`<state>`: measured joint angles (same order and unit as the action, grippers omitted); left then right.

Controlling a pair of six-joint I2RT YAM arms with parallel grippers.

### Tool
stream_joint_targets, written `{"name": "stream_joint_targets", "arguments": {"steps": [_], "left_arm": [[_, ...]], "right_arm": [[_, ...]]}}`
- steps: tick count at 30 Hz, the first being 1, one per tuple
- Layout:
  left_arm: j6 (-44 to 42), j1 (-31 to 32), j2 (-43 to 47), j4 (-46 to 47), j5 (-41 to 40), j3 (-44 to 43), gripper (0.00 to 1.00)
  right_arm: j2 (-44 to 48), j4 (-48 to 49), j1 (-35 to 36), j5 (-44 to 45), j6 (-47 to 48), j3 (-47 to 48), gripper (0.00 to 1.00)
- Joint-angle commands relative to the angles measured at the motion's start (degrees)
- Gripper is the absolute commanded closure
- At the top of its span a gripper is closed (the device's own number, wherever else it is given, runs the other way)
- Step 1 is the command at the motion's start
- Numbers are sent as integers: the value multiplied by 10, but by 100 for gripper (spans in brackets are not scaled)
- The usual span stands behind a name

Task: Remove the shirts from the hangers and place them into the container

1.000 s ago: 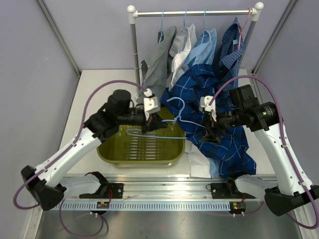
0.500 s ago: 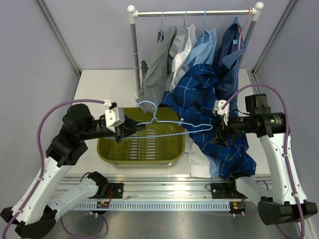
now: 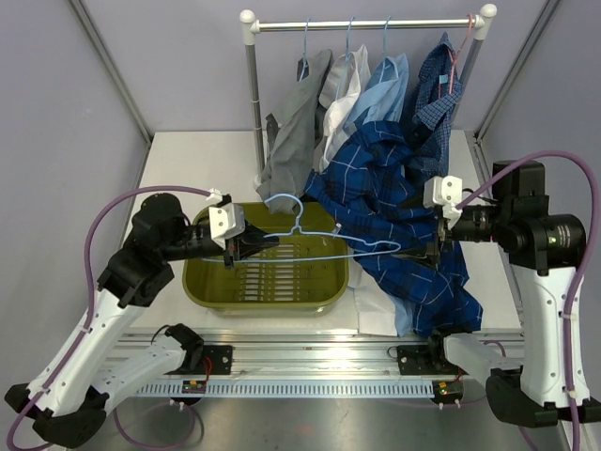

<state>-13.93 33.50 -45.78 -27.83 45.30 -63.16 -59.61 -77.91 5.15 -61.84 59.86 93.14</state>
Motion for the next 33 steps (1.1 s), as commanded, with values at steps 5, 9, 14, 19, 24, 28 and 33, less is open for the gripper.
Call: {"name": "stream_joint_targets", "arguments": {"steps": [5,9,14,19,24,28,33], "left_arm": [[-21,-1,-40,45,34,-32,99],[-22,-1,-67,33,41,-50,100],[-9,-1,-71,46,50,-59,100],[0,-1,-65,62,32,-60,100],[23,-1,-55,92,44,-54,100],[29,-1,-45,107,30,-50,100],[36,-1,-37,128,10,-43,100]], "right_arm": [[-79,-136,74,-21,14,34,1],[-95,-127,103,7,4,55,1],[-109,-117,128,15,-4,41,1],[-100,-110,142,22,-8,0,5],[-74,-78,145,55,-31,-31,10],[-62,-90,144,48,-26,-24,19],[-47,-91,144,51,-40,-24,55]]}}
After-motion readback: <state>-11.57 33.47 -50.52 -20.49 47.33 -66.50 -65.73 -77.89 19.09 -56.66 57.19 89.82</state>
